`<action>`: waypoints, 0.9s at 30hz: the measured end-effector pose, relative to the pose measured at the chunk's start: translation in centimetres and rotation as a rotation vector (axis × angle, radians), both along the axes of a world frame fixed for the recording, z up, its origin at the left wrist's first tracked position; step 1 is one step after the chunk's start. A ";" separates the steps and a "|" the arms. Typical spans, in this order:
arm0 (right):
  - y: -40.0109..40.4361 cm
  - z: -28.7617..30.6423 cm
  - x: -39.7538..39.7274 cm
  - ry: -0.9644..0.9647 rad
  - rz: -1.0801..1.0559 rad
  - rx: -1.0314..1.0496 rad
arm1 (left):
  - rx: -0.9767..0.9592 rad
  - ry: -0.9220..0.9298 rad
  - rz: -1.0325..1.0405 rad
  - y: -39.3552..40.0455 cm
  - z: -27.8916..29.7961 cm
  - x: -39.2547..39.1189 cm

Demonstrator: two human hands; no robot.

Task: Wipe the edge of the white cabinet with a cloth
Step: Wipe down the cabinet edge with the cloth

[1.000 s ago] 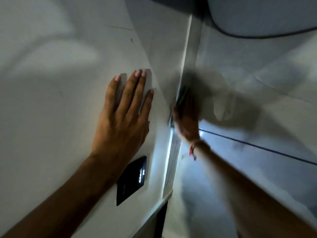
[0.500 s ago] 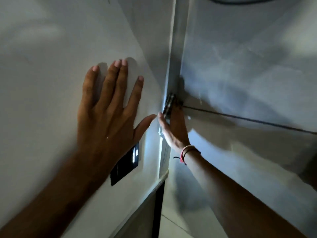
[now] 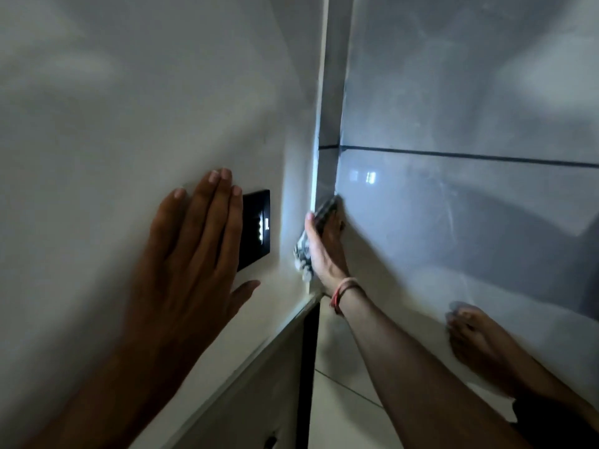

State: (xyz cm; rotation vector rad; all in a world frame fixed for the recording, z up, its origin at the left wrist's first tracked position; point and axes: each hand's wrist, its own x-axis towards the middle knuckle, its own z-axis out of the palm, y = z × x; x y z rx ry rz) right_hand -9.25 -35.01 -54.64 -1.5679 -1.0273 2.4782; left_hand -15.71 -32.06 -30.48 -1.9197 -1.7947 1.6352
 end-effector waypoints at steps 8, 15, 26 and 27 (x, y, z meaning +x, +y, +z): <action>-7.8 3.1 1.4 -0.227 -0.095 -0.115 | 0.014 0.035 0.015 0.8 0.0 -0.1; 4.3 -1.5 -2.9 -0.125 -0.133 0.110 | 0.021 0.075 0.011 0.4 -0.2 0.2; -6.2 3.5 1.3 -0.129 -0.148 -0.188 | 0.015 0.083 -0.003 0.7 -0.3 0.2; -2.7 1.9 -0.4 -0.128 -0.183 -0.088 | 0.026 0.079 -0.009 0.6 -0.4 0.1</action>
